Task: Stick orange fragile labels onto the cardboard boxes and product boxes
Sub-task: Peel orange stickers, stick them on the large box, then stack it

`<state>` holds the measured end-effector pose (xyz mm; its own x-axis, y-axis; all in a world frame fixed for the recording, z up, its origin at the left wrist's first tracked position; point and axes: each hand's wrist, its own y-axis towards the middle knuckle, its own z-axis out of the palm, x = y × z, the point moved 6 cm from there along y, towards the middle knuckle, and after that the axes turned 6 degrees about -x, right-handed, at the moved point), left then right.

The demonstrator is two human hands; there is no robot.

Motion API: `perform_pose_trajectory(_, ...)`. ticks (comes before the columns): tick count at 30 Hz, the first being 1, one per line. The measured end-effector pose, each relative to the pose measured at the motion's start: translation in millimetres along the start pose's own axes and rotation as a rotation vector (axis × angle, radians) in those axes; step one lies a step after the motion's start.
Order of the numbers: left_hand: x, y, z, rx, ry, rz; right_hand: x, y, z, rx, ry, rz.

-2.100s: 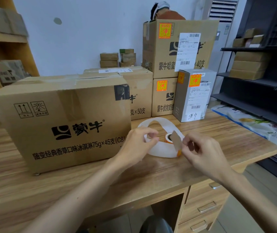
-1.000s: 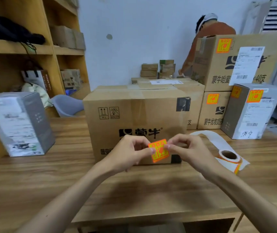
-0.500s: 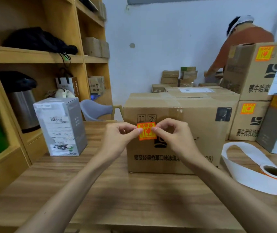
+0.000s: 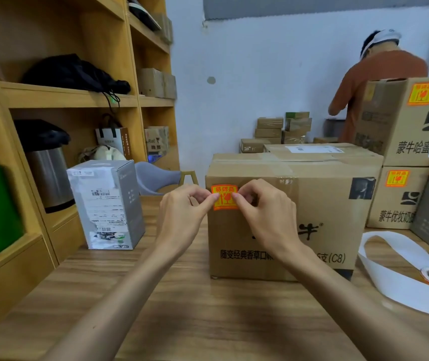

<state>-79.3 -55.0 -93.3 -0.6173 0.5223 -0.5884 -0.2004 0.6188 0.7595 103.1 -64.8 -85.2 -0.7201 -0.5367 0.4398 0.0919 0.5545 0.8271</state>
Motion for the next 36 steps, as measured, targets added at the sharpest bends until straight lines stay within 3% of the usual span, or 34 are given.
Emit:
perform_pose_trajectory(16,-7.1,8.0,9.6,-0.043,0.117,0.092,2.0,7.2,3.9,-0.076,-0.185,-0.035)
perform_pose_trajectory(24,-5.1,12.8,5.2,-0.003,0.098,0.103,5.0,15.4,-2.7,-0.236,-0.398,-0.334)
perform_pose_trajectory(36,6.3,29.1,12.6,0.125,-0.159,-0.016,-10.6,37.1,7.1,-0.045,-0.258,-0.31)
